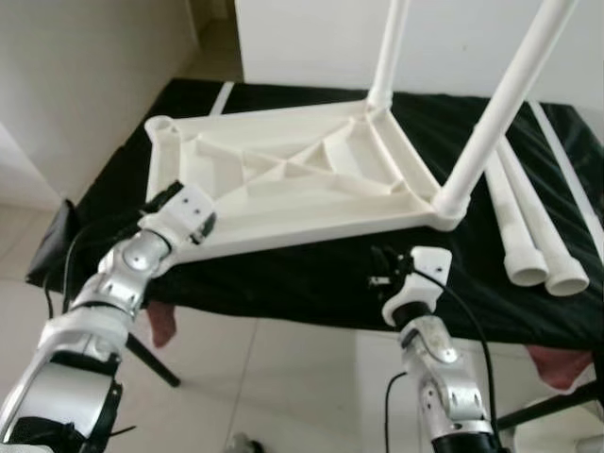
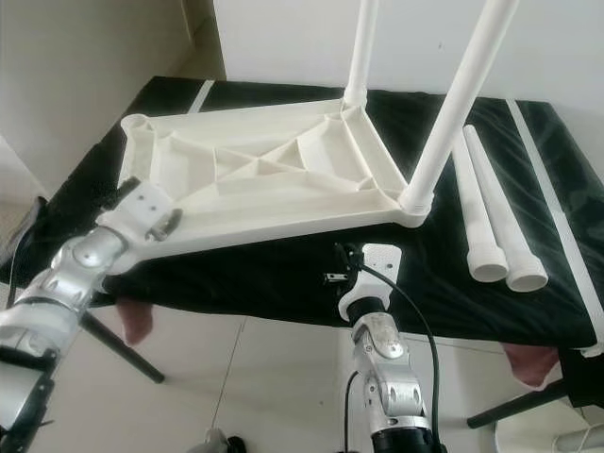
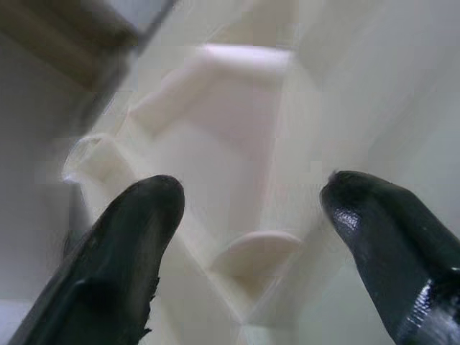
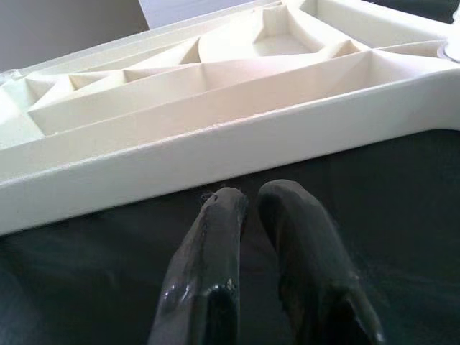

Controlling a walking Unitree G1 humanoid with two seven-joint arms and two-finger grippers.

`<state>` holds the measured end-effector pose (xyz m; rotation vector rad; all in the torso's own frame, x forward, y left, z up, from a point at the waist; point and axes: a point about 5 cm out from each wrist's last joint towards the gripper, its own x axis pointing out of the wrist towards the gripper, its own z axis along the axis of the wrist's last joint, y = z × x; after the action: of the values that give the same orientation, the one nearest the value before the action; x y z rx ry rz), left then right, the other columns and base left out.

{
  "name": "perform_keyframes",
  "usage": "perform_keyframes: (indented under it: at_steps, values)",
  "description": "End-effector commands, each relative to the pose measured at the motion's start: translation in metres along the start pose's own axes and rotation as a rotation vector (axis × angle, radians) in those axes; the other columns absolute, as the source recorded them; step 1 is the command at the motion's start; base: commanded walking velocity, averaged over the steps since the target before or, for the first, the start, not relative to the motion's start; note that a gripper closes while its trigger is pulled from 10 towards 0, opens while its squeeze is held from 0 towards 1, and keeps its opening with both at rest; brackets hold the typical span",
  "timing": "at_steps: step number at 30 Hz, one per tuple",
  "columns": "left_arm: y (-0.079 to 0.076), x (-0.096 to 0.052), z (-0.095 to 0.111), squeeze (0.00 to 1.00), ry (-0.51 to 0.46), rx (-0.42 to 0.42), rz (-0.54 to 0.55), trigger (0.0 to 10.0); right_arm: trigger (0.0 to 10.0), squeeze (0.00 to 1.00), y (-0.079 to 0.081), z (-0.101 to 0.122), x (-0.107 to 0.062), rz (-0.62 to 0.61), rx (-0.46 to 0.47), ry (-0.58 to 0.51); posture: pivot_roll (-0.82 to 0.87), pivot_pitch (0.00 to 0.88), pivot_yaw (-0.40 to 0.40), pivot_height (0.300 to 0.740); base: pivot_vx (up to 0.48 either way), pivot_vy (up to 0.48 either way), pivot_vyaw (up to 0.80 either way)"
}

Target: Building children table

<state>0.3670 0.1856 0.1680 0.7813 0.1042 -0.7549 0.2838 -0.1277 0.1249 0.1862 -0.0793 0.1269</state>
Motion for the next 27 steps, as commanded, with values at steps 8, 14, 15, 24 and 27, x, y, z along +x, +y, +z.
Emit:
perform_keyframes:
  at_steps: [8,14,15,24,27]
  values:
    - [-0.063,-0.004,0.003,0.0,-0.013,-0.023,-0.536,10.0,10.0,0.0,-0.001,-0.004,0.0,-0.018,0.013,0.006,0.02,0.084,0.052,0.74,0.0,0.0,0.0]
    - [-0.085,0.005,0.024,0.0,-0.103,-0.04,-0.587,10.0,10.0,0.0,-0.003,-0.004,0.001,-0.027,0.018,0.003,0.02,0.09,0.057,0.74,0.0,0.0,0.0]
    - [-0.087,0.007,0.028,0.0,-0.115,-0.044,-0.596,10.0,10.0,0.0,-0.003,-0.004,0.001,-0.028,0.018,0.003,0.02,0.09,0.057,0.74,0.0,0.0,0.0]
    - [-0.102,0.043,0.07,0.0,-0.23,-0.124,-0.407,10.0,10.0,0.0,-0.008,-0.002,0.011,-0.061,0.045,-0.008,0.02,0.094,0.068,0.74,0.0,0.0,0.0]
    - [-0.104,0.046,0.08,0.0,-0.262,-0.113,-0.385,10.0,10.0,0.0,-0.005,-0.006,0.019,-0.044,0.051,0.022,0.02,0.093,0.069,0.74,0.0,0.0,0.0]
